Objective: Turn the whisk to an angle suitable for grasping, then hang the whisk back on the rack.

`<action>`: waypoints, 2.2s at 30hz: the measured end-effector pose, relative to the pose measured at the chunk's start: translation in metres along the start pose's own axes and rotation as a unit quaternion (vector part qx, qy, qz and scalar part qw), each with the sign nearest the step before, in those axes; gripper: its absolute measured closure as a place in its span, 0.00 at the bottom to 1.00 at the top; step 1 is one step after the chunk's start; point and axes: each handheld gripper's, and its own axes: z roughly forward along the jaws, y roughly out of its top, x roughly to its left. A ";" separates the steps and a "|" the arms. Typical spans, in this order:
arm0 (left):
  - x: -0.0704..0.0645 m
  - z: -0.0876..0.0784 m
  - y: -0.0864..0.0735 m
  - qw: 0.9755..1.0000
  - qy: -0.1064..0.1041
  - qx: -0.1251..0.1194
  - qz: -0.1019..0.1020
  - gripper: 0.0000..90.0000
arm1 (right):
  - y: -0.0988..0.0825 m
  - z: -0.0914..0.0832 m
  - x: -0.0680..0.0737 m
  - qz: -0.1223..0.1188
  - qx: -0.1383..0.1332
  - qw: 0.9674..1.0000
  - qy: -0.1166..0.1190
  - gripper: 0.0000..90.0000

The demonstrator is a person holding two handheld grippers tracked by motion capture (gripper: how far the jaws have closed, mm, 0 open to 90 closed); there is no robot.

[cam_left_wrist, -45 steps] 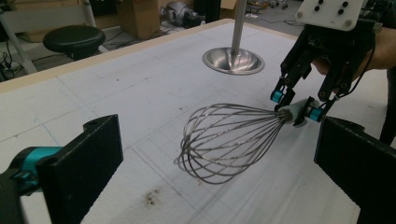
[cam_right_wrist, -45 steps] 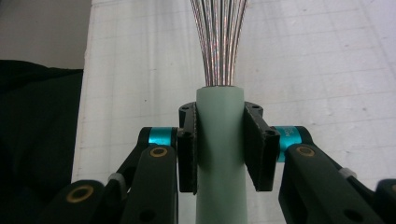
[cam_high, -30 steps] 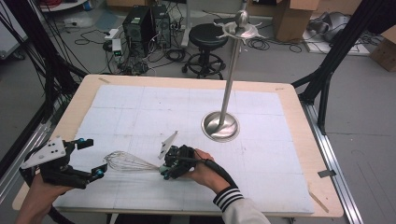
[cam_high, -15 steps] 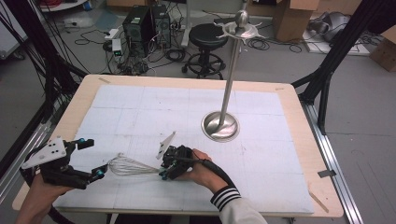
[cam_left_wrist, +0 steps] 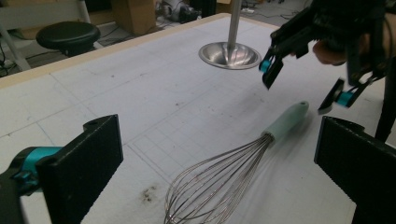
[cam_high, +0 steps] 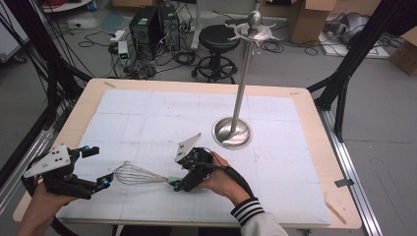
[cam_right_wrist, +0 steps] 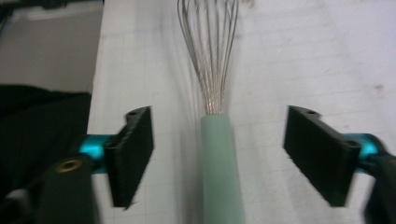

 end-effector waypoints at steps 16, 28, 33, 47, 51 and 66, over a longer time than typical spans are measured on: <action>-0.003 0.009 0.004 1.000 -0.004 0.004 0.005 0.02 | -0.035 -0.074 0.002 0.068 -0.130 0.987 -0.068 0.00; -0.006 0.013 0.005 1.000 -0.009 0.007 0.004 0.02 | -0.062 -0.128 0.005 0.080 -0.154 0.981 -0.089 0.00; -0.005 0.014 0.008 1.000 -0.010 0.009 0.007 0.02 | -0.076 -0.148 0.005 0.092 -0.160 0.976 -0.111 0.00; 0.000 0.012 0.017 1.000 -0.016 0.015 0.012 0.02 | -0.136 -0.199 0.012 0.139 -0.196 0.954 -0.179 0.00; 0.000 0.013 0.018 1.000 -0.016 0.018 0.014 0.02 | -0.146 -0.204 0.016 0.145 -0.211 0.950 -0.181 0.00; 0.000 0.018 0.028 0.999 -0.030 0.029 0.024 0.02 | -0.157 -0.216 0.018 0.156 -0.222 0.943 -0.194 0.00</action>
